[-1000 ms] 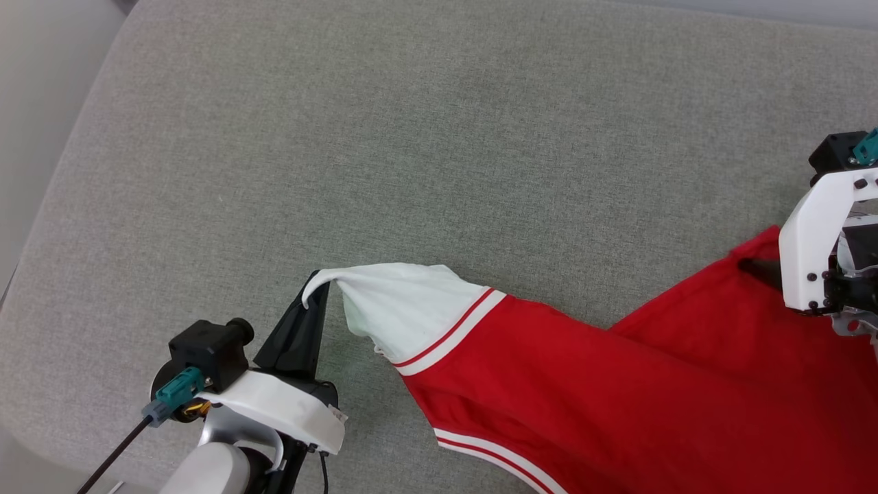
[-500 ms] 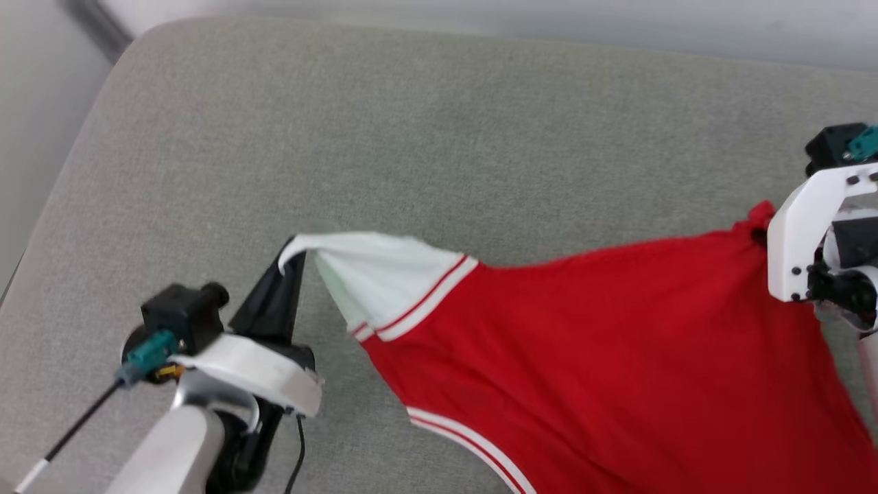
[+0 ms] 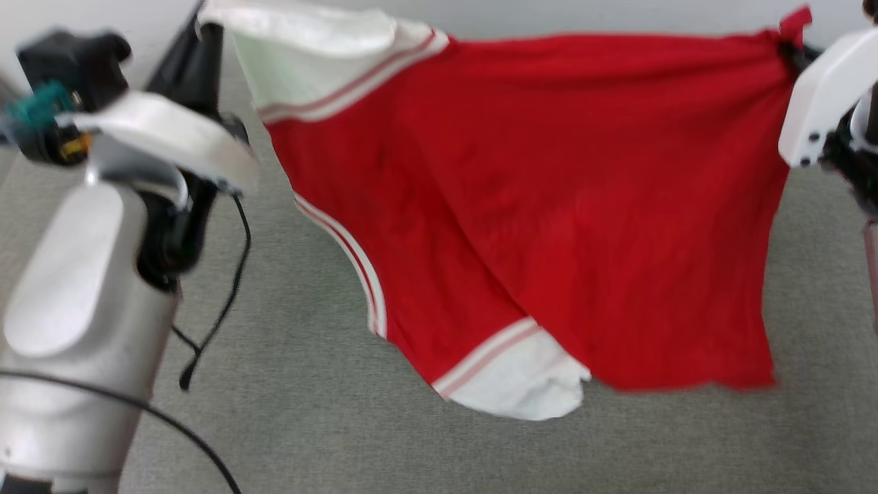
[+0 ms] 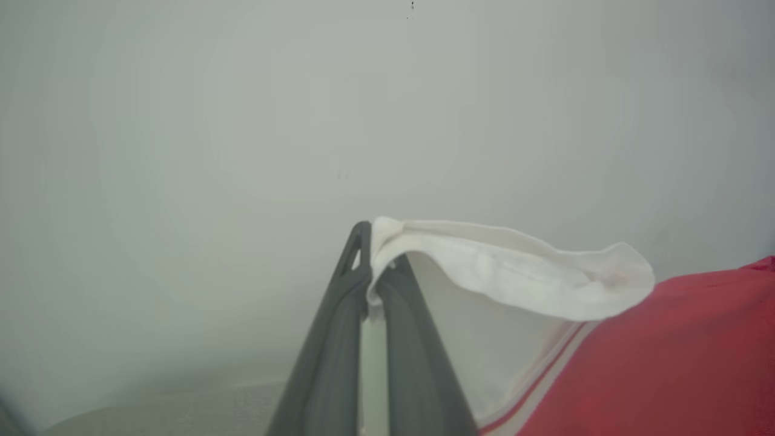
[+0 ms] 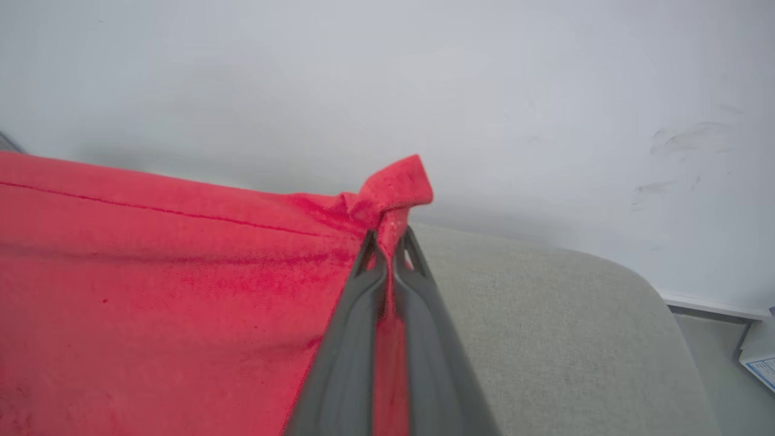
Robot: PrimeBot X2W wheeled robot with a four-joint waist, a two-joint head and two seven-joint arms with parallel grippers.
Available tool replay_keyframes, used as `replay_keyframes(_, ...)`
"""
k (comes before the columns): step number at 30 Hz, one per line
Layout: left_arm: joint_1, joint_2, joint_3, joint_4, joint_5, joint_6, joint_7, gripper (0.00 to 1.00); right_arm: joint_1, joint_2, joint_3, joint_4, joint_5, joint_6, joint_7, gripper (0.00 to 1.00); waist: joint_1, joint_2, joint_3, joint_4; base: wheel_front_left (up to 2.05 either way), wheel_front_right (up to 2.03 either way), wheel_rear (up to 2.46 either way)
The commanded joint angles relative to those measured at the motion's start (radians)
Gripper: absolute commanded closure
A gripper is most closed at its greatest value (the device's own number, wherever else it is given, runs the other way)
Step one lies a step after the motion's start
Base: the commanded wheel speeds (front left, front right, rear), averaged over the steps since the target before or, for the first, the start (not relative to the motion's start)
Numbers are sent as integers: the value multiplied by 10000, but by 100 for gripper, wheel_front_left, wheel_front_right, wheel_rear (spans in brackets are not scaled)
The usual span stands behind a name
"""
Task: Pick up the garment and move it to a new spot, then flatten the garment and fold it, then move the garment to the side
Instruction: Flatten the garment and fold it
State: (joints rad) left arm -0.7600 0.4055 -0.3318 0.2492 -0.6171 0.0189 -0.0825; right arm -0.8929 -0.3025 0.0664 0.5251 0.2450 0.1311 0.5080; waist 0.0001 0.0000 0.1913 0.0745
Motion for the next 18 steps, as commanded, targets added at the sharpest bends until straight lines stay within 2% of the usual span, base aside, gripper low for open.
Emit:
replay_keyframes(1,-732,-4,75,466,76,-108,-128,100,-616,51,-30,125,-99,-7,-328,100,-1,0,93,-318,0,0,0)
replay_keyframes(6,-2569,-20,228,1742,225,-386,-467,100,-1923,189,-89,396,-262,-7,-1160,100,-1,0,537,-599,0,0,0)
replay_keyframes(12,-5273,242,365,3218,606,-718,-990,100,-4136,284,-390,748,-615,-7,-2153,100,-1,0,1392,-847,0,0,0)
replay_keyframes(15,-6467,415,426,3678,750,-849,-1173,100,-5194,323,-506,946,-783,-7,-2428,100,-1,0,1877,-905,0,0,0)
replay_keyframes(18,-7596,424,502,4005,755,-969,-1326,100,-6213,98,-555,1133,-1042,-10,-2426,100,-1,0,2538,-766,0,0,0)
